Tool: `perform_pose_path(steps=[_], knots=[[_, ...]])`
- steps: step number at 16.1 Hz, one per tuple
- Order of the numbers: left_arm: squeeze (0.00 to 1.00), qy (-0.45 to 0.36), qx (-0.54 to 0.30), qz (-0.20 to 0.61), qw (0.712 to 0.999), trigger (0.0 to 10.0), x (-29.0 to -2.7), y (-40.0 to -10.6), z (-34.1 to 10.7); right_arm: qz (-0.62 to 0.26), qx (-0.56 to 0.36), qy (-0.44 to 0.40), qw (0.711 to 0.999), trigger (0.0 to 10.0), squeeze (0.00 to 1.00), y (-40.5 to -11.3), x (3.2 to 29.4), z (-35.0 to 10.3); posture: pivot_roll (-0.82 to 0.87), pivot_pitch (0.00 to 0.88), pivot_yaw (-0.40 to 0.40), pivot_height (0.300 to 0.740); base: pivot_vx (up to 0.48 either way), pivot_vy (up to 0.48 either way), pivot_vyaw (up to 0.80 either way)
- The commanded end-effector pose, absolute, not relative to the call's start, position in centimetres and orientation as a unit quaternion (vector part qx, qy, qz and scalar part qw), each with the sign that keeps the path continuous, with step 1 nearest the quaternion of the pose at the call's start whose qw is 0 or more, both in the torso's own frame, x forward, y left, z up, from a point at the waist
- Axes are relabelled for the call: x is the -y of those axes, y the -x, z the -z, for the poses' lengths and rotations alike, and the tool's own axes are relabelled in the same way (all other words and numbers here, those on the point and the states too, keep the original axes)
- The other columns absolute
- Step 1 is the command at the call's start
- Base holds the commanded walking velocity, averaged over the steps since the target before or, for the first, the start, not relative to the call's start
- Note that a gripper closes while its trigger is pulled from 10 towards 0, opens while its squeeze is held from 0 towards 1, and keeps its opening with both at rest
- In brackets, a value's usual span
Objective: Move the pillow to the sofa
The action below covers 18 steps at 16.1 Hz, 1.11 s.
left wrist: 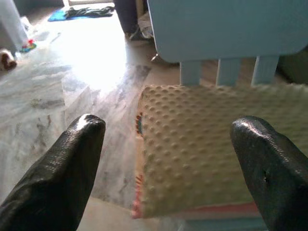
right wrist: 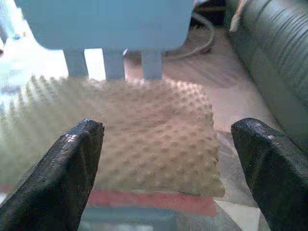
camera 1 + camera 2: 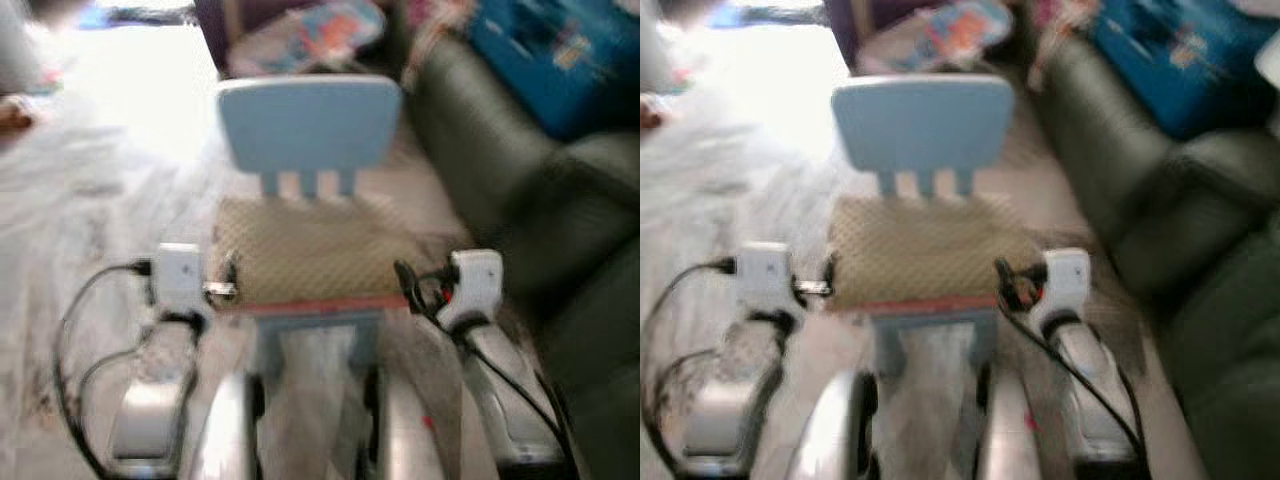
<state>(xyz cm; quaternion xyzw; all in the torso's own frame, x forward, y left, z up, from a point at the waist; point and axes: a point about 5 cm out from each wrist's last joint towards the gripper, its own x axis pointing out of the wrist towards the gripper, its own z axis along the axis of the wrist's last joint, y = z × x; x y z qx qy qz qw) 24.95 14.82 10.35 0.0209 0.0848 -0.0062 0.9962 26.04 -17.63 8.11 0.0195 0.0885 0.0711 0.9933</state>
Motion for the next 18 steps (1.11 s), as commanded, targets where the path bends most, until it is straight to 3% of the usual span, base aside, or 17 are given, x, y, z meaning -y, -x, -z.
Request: perform_pose_path(steps=[1, 5, 8, 11, 18], knots=[[0.0, -0.03, -0.092, 0.001, 0.995, 10.0, -15.15, -24.76, -10.15, -0.07, -0.086, -0.023, 0.994, 10.0, 0.0, -25.97, 17.71, -8.14, 0.01, 0.054, -0.042, 0.552, 0.0, 0.0, 0.76], [0.0, -0.029, -0.092, 0.0, 0.995, 10.0, -15.09, -24.73, -10.12, -0.077, -0.084, -0.024, 0.993, 10.0, 0.0, -25.92, 17.51, -8.16, 0.01, 0.057, -0.048, 0.552, 0.0, 0.0, 0.61], [0.0, -0.022, -0.092, 0.016, 0.995, 10.0, -14.7, -24.72, -10.09, -0.053, -0.092, -0.023, 0.994, 10.0, 0.0, -26.08, 18.02, -8.0, 0.01, 0.067, -0.048, 0.552, 0.0, 0.0, 0.0], [0.0, -0.02, -0.092, 0.018, 0.995, 10.0, -14.66, -24.71, -10.07, -0.047, -0.093, -0.024, 0.994, 10.0, 0.0, -26.1, 18.21, -7.98, 0.0, 0.068, -0.047, 0.552, 0.0, 0.0, -0.62], [0.0, -0.022, -0.094, 0.025, 0.995, 10.0, -14.52, -24.68, -9.99, -0.046, -0.094, -0.021, 0.994, 10.0, 0.0, -26.11, 18.1, -7.9, 0.0, 0.072, -0.044, 0.552, 0.039, 0.0, 0.0]])
